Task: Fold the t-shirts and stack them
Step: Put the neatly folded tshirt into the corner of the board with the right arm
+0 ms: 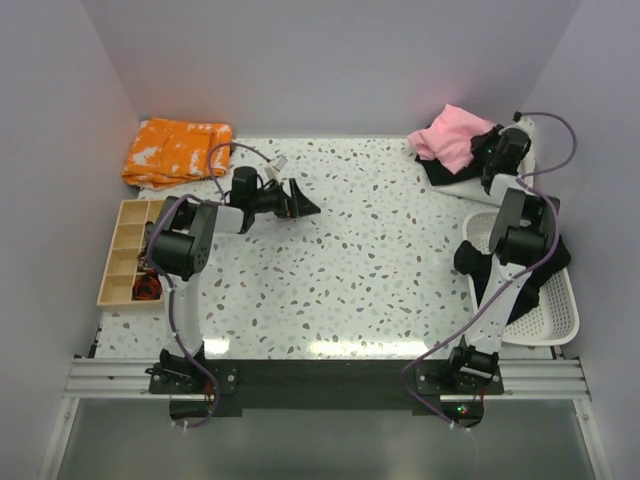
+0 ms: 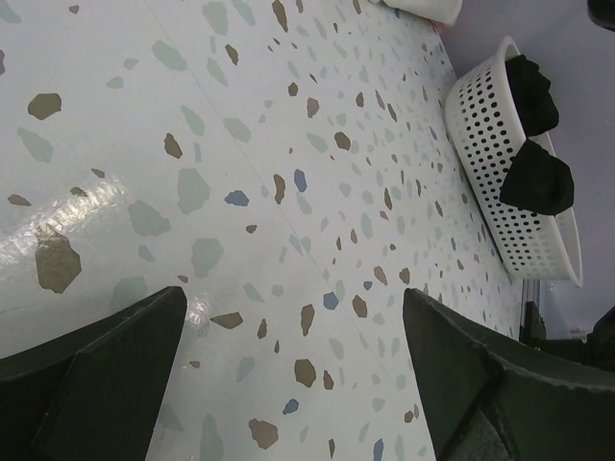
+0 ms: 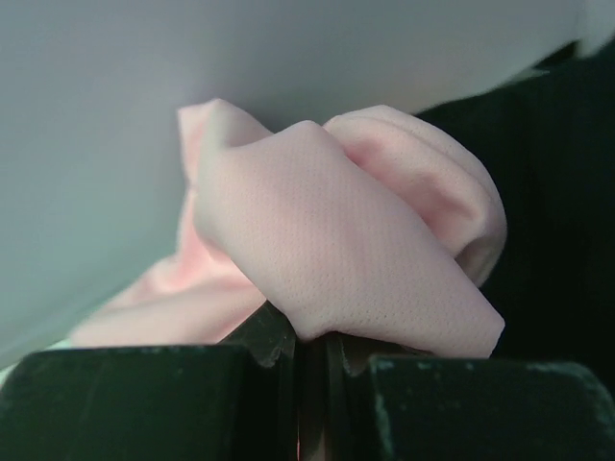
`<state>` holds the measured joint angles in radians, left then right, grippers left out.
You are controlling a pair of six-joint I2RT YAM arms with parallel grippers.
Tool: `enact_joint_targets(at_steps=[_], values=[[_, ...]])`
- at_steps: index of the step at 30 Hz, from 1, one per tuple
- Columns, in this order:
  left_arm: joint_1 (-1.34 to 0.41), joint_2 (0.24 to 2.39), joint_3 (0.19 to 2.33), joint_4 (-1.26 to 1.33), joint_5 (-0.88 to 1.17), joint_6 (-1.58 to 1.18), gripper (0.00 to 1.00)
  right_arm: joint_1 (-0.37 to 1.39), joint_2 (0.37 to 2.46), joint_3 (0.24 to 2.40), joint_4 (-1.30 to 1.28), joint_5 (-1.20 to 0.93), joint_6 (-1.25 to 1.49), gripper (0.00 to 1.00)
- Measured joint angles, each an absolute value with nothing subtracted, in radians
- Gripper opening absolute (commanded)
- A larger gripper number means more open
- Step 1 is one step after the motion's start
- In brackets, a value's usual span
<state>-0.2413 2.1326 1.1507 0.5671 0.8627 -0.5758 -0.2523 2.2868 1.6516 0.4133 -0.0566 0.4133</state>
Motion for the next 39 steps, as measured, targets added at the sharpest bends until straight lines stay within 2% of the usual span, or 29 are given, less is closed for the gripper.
enact_joint_targets(at_steps=[4, 8, 11, 14, 17, 23, 28, 33, 36, 39], values=[[-0.242, 2.147, 1.151, 0.579, 0.868, -0.588, 1.00, -0.328, 2.380, 1.741, 0.563, -0.367, 0.668, 0.00], [-0.242, 2.167, 1.151, 0.585, 0.879, -0.597, 1.00, -0.376, 2.653, 2.077, 0.787, -0.623, 0.994, 0.00], [-0.242, 2.177, 1.151, 0.605, 0.888, -0.611, 1.00, -0.389, 2.845, 2.313, 0.934, -0.736, 1.222, 0.00], [-0.242, 2.185, 1.151, 0.626, 0.894, -0.629, 1.00, -0.401, 2.877, 2.304, 1.041, -0.818, 1.377, 0.00], [-0.242, 2.194, 1.153, 0.648, 0.903, -0.646, 1.00, -0.414, 2.774, 2.133, 1.067, -0.887, 1.416, 0.00], [-0.242, 2.209, 1.158, 0.686, 0.914, -0.676, 1.00, -0.416, 2.556, 1.902, 0.987, -0.981, 1.347, 0.00], [-0.243, 2.209, 1.158, 0.685, 0.910, -0.672, 1.00, -0.412, 2.440, 1.802, 0.755, -0.942, 1.062, 0.00], [-0.249, 2.202, 1.167, 0.643, 0.886, -0.627, 1.00, -0.382, 2.399, 1.729, 0.505, -0.719, 0.743, 0.00], [-0.251, 2.195, 1.176, 0.607, 0.872, -0.597, 1.00, -0.345, 2.382, 1.706, 0.358, -0.515, 0.553, 0.00], [-0.253, 2.189, 1.182, 0.580, 0.862, -0.577, 1.00, -0.298, 2.339, 1.687, 0.287, -0.350, 0.425, 0.00]])
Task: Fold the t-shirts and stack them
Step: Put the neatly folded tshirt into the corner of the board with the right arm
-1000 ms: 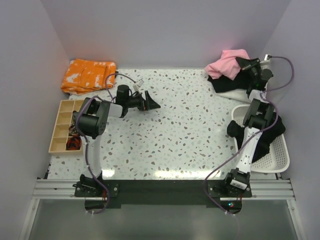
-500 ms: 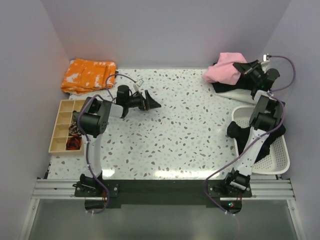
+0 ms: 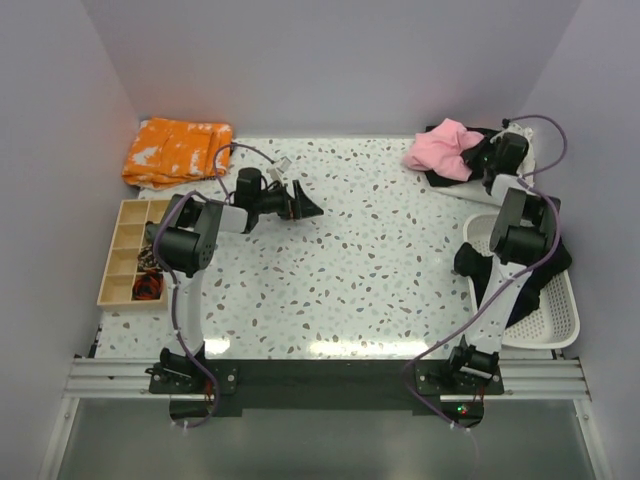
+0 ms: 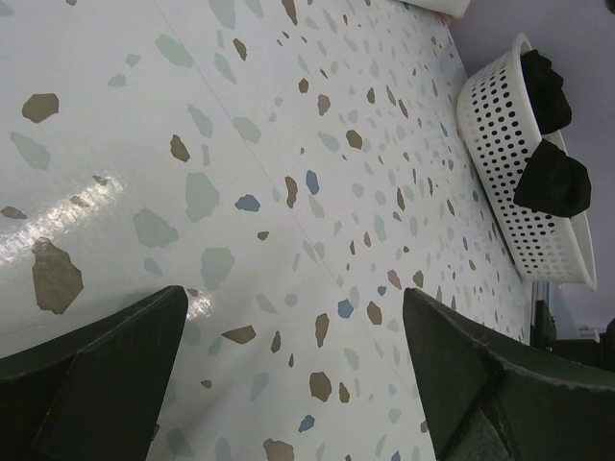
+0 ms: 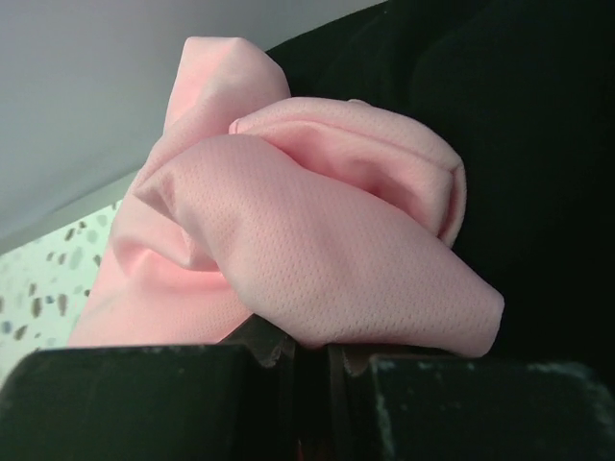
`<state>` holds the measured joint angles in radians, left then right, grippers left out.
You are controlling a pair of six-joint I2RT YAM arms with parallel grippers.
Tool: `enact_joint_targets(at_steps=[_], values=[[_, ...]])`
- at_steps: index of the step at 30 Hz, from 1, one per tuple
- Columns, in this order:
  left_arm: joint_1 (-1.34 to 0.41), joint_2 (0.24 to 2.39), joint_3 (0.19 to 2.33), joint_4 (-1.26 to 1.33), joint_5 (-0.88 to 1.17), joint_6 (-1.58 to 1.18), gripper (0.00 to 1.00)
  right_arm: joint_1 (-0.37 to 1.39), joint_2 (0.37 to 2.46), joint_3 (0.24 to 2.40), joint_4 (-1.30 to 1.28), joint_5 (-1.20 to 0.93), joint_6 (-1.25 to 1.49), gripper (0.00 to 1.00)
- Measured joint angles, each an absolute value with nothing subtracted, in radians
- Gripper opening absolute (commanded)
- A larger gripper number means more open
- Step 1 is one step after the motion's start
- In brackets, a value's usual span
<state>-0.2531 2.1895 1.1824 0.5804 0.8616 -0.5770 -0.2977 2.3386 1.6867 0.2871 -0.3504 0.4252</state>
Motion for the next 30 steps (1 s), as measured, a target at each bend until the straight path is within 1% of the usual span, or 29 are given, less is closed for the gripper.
enact_joint_targets(at_steps=[4, 9, 17, 18, 19, 20, 21, 22, 23, 27, 30], values=[[-0.256, 2.188, 1.186, 0.570, 0.855, -0.562, 1.00, -0.242, 2.230, 1.628, 0.237, -0.130, 0.307, 0.00], [-0.256, 2.188, 1.188, 0.566, 0.854, -0.557, 1.00, -0.185, 2.109, 1.498, 0.264, 0.136, 0.207, 0.00], [-0.256, 2.188, 1.192, 0.559, 0.853, -0.556, 1.00, -0.134, 2.095, 1.439, 0.316, 0.465, 0.150, 0.00], [-0.256, 2.188, 1.192, 0.559, 0.853, -0.556, 1.00, -0.134, 2.095, 1.439, 0.317, 0.490, 0.147, 0.02], [-0.256, 2.188, 1.193, 0.559, 0.853, -0.556, 1.00, -0.135, 2.095, 1.443, 0.313, 0.508, 0.146, 0.14], [-0.256, 2.188, 1.193, 0.559, 0.853, -0.556, 1.00, -0.136, 2.098, 1.455, 0.297, 0.521, 0.145, 0.47], [-0.256, 2.188, 1.193, 0.559, 0.853, -0.556, 1.00, -0.138, 2.103, 1.469, 0.291, 0.526, 0.144, 0.65], [-0.256, 2.188, 1.193, 0.559, 0.853, -0.556, 1.00, -0.139, 2.104, 1.475, 0.290, 0.525, 0.149, 0.74], [-0.256, 2.188, 1.193, 0.559, 0.853, -0.556, 1.00, -0.140, 2.104, 1.475, 0.292, 0.525, 0.150, 0.98], [-0.256, 2.188, 1.193, 0.559, 0.853, -0.556, 1.00, -0.146, 2.098, 1.454, 0.297, 0.469, 0.157, 0.99], [-0.256, 2.188, 1.193, 0.559, 0.852, -0.556, 1.00, -0.146, 2.061, 1.398, 0.297, 0.422, 0.176, 0.99]])
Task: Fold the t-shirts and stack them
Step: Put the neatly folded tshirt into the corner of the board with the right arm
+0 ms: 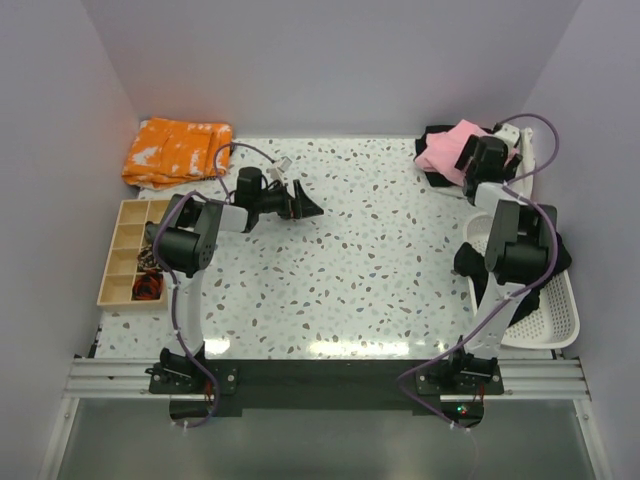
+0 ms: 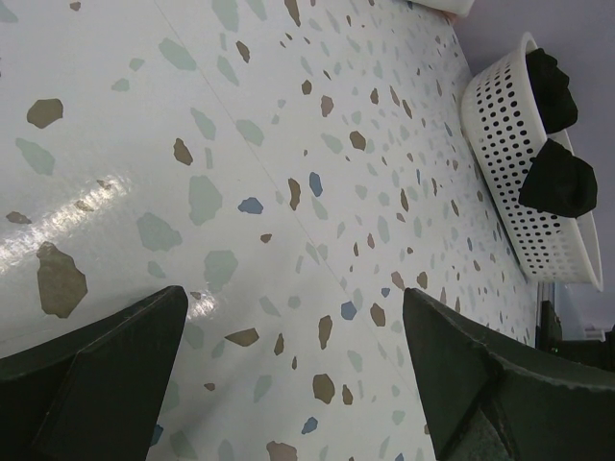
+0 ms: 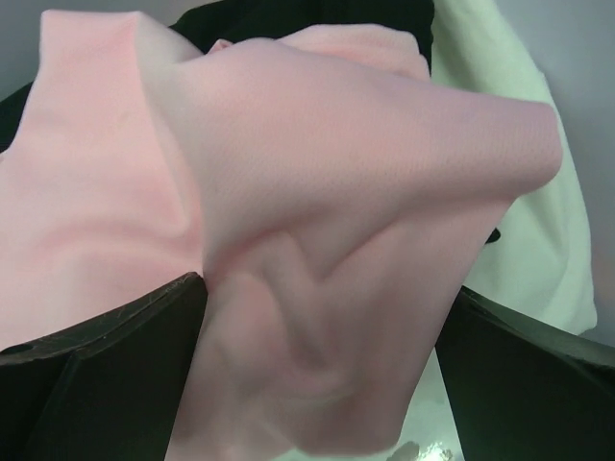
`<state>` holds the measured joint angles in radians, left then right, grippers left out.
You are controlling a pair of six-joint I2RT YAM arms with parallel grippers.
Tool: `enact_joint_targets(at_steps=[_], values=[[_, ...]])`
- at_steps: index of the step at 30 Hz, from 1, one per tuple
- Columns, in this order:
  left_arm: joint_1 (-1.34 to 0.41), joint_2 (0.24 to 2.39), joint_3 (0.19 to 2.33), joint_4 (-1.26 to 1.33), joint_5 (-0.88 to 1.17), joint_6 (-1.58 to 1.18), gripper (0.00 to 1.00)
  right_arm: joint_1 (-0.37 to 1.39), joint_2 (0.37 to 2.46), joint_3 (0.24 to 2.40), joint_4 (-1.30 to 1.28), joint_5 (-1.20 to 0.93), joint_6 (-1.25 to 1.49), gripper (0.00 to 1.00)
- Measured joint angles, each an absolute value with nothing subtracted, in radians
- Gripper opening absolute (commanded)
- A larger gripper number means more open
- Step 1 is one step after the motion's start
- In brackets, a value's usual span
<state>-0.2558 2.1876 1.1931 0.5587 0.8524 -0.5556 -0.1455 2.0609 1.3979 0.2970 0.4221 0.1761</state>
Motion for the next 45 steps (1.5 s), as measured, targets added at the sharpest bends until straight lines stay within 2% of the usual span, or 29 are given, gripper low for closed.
enact_joint_targets(at_steps=[7, 13, 18, 22, 27, 34, 39, 45], values=[[-0.256, 2.188, 1.193, 0.556, 0.852, -0.545, 1.00, -0.094, 1.850, 1.232, 0.304, 0.348, 0.215, 0.99], [-0.257, 2.173, 1.194, 0.523, 0.835, -0.508, 1.00, -0.010, 1.712, 1.176, 0.300, 0.320, 0.216, 0.99], [-0.257, 2.135, 1.193, 0.446, 0.777, -0.461, 1.00, 0.050, 1.699, 1.151, 0.280, 0.307, 0.204, 0.99], [-0.257, 2.095, 1.191, 0.397, 0.731, -0.427, 1.00, 0.090, 1.731, 1.174, 0.210, 0.215, 0.190, 0.99], [-0.257, 1.989, 1.163, 0.331, 0.609, -0.381, 1.00, 0.192, 1.752, 1.202, 0.109, 0.132, 0.153, 0.98], [-0.257, 1.771, 1.088, 0.271, 0.317, -0.317, 1.00, 0.387, 1.752, 1.201, 0.030, 0.120, 0.108, 0.99], [-0.257, 1.650, 1.055, 0.243, 0.147, -0.285, 1.00, 0.398, 1.747, 1.201, -0.027, 0.152, 0.111, 0.99], [-0.257, 1.493, 0.959, 0.220, 0.041, -0.276, 1.00, 0.402, 1.694, 1.173, -0.065, 0.191, 0.120, 0.99]])
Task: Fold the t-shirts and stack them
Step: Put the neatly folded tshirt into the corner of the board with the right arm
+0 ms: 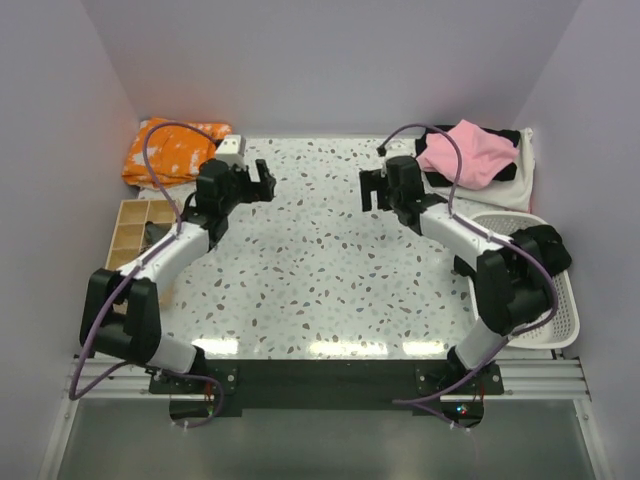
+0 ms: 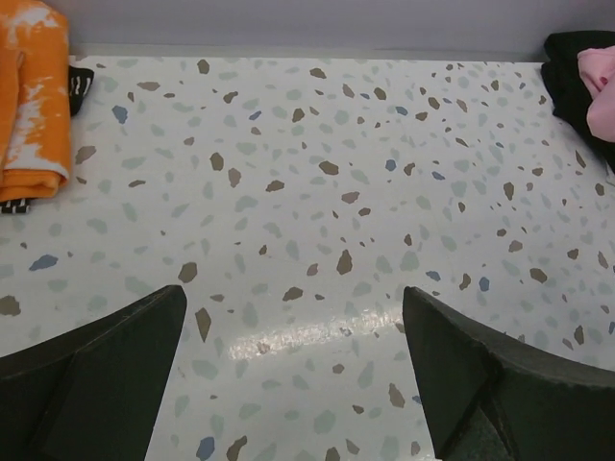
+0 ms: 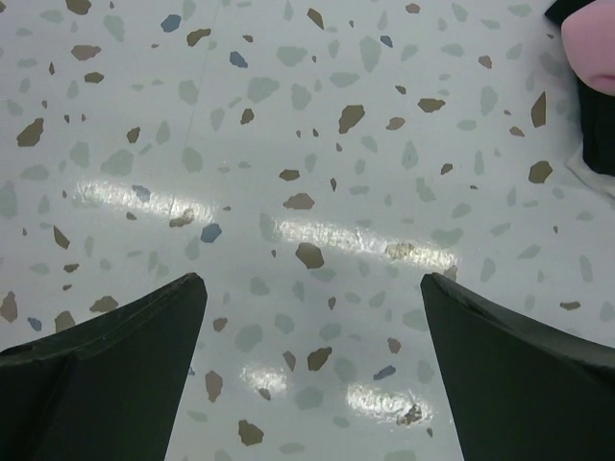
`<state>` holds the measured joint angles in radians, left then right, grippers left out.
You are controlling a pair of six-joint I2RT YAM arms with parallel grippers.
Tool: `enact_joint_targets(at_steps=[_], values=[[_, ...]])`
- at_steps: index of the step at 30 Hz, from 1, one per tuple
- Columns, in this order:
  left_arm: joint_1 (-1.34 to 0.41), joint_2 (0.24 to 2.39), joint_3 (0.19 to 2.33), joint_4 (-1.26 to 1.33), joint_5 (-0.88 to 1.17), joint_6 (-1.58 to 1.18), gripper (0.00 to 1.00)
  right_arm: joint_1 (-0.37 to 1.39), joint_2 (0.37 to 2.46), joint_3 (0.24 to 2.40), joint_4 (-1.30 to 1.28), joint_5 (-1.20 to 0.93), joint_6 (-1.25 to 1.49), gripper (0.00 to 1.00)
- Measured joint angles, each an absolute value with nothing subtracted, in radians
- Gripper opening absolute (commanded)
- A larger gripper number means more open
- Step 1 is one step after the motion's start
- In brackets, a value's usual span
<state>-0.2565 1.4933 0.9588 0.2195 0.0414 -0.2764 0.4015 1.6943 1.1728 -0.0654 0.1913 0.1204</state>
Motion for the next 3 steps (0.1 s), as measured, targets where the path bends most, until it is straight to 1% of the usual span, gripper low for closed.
enact_joint_targets(at_steps=[3], values=[[-0.257, 1.412, 0.901, 0.207, -0.005, -0.276, 1.00, 0.410, 1.616, 1.106, -0.053, 0.203, 0.124, 0.99]])
